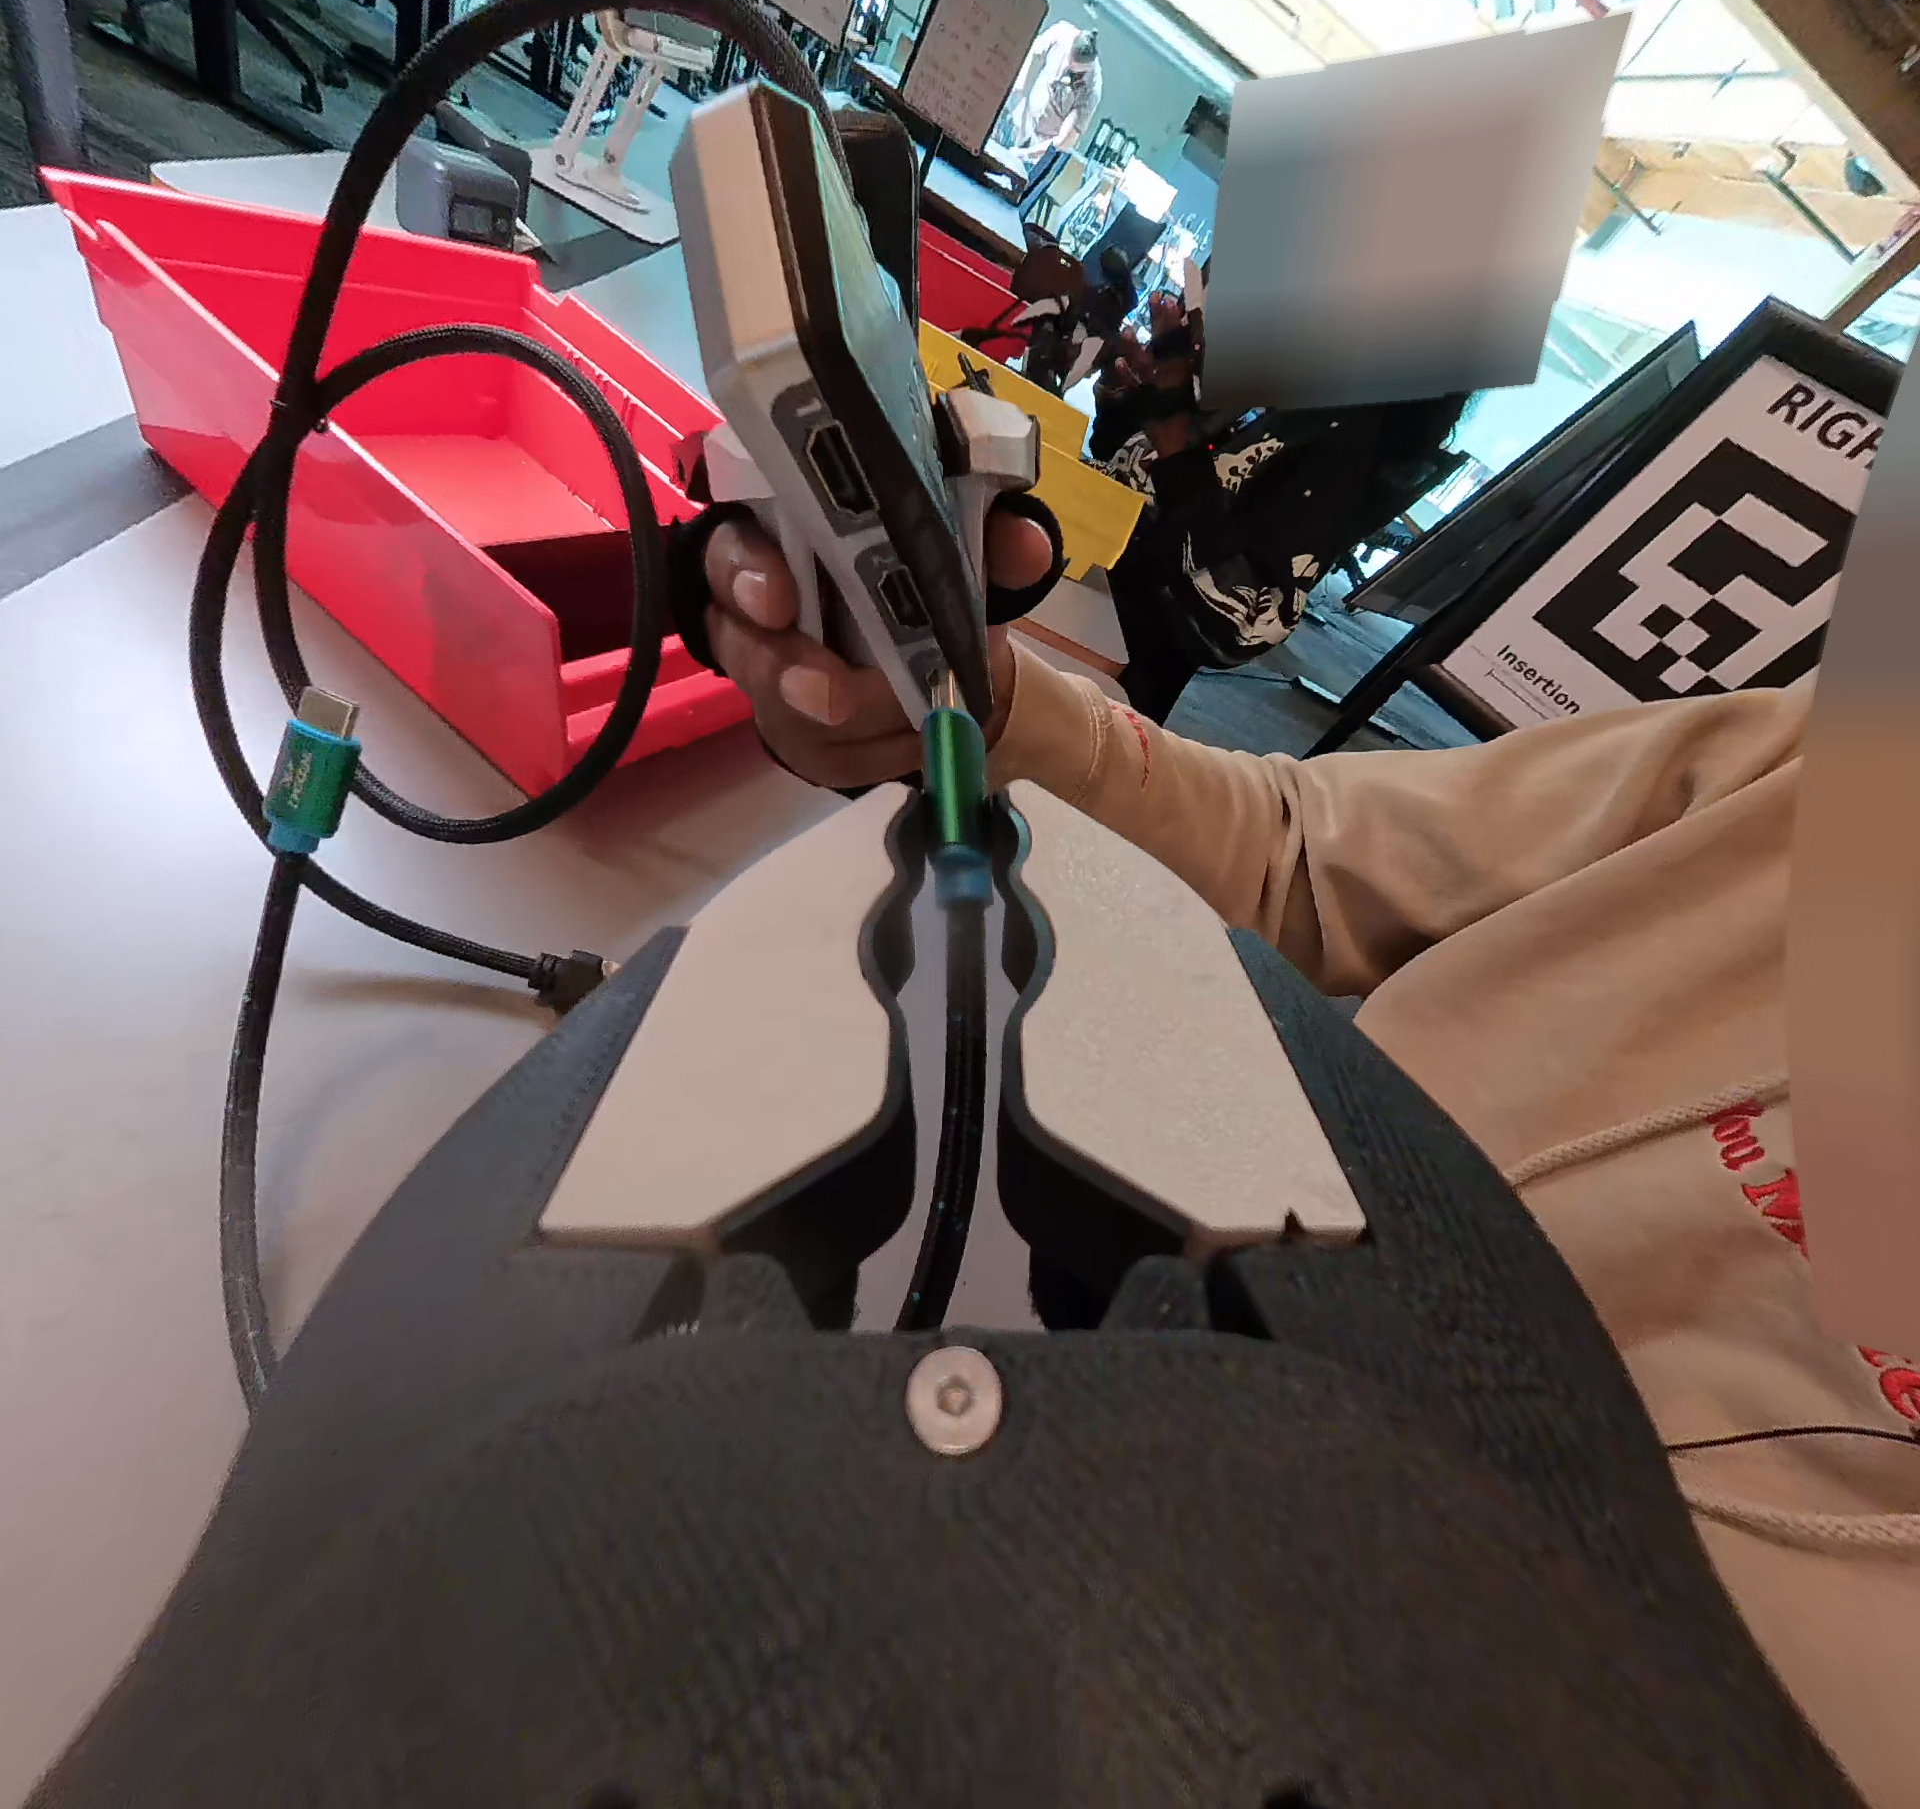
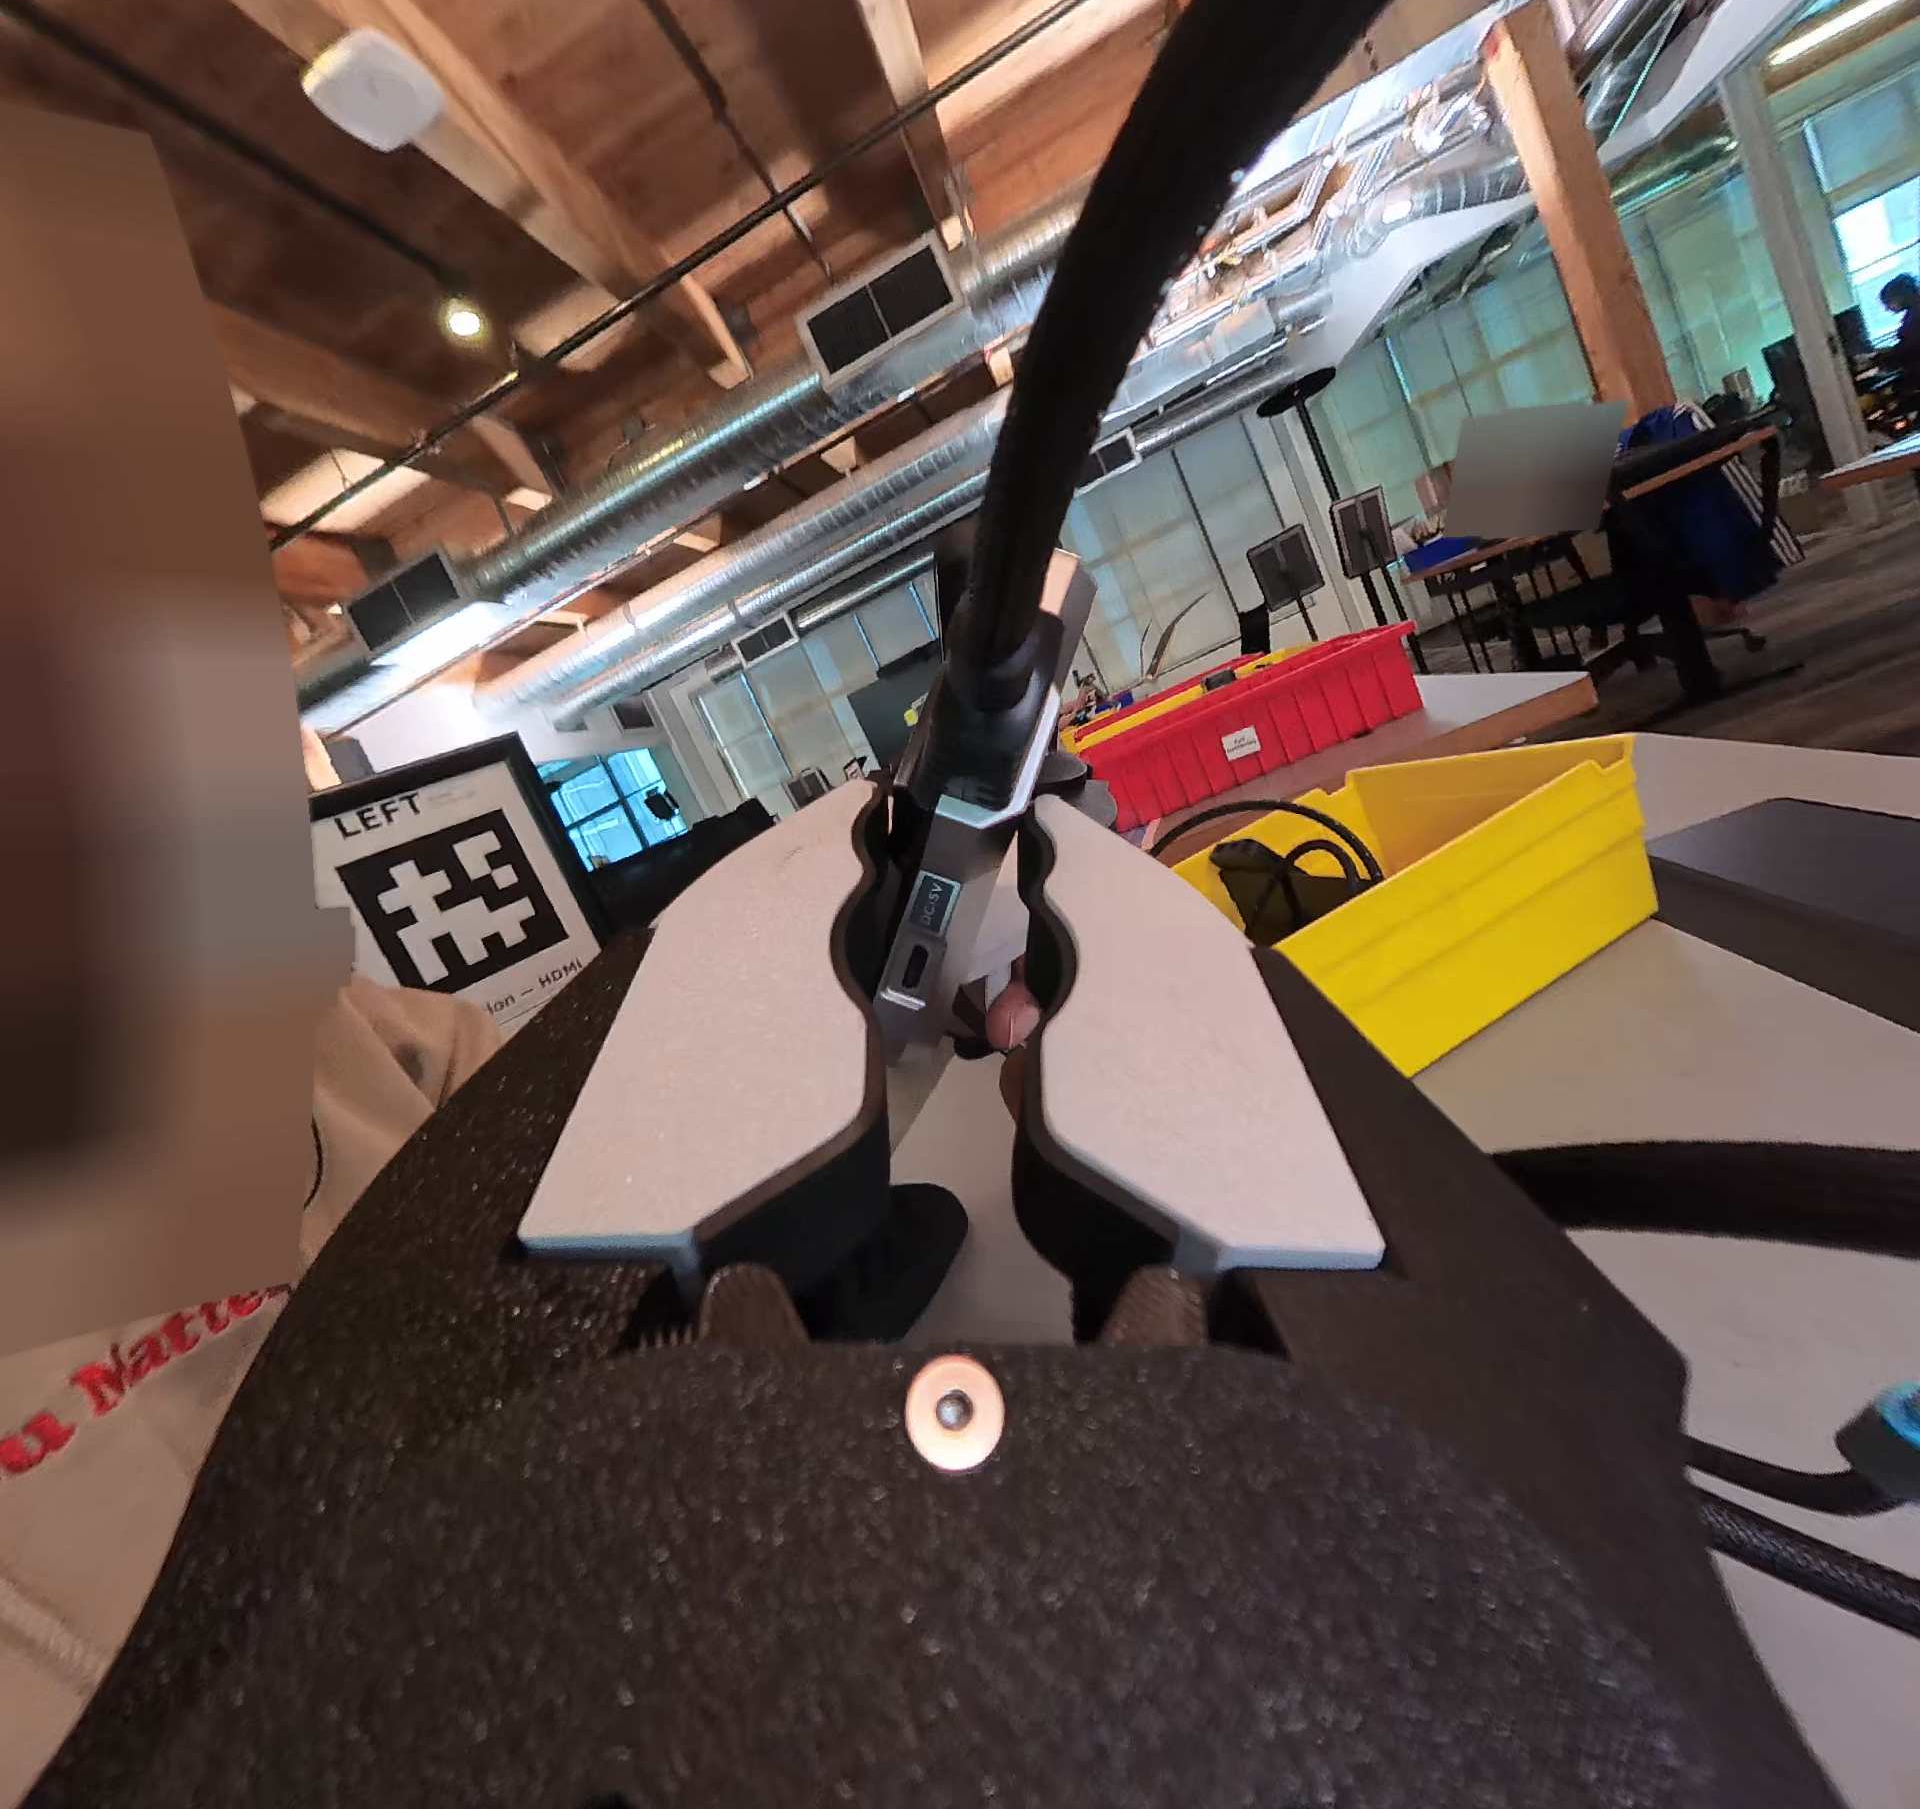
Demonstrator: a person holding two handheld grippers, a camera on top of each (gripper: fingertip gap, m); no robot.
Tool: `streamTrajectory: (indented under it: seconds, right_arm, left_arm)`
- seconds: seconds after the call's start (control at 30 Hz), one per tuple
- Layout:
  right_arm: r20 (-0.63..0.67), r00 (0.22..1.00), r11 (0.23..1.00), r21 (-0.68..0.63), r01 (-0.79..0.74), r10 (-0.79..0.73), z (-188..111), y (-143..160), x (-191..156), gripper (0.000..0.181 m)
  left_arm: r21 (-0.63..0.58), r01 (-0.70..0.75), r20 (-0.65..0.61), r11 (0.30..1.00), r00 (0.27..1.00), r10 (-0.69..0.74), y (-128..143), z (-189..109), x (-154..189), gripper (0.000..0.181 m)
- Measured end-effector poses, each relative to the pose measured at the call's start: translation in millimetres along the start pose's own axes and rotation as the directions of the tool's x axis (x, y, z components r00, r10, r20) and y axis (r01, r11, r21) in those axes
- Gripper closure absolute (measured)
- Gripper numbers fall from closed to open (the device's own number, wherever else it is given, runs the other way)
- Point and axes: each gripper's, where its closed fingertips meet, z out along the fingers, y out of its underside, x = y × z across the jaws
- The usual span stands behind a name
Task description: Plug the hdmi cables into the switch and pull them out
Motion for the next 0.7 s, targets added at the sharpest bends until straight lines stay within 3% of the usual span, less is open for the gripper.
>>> streamTrajectory:
  seconds: [0.23, 0.7]
  right_arm:
    - [-0.041, 0.999, 1.000, -0.025, 0.011, -0.012, 1, 4, 4, 0.159]
    - [-0.065, 0.992, 0.990, -0.097, 0.097, -0.104, 7, 8, -2, 0.159]
  left_arm:
    - [-0.037, 0.003, 0.052, 0.999, 0.999, -0.001, 7, 2, -10, 0.169]
    - [-0.070, 0.072, -0.001, 0.995, 0.997, -0.073, 15, 8, -6, 0.170]
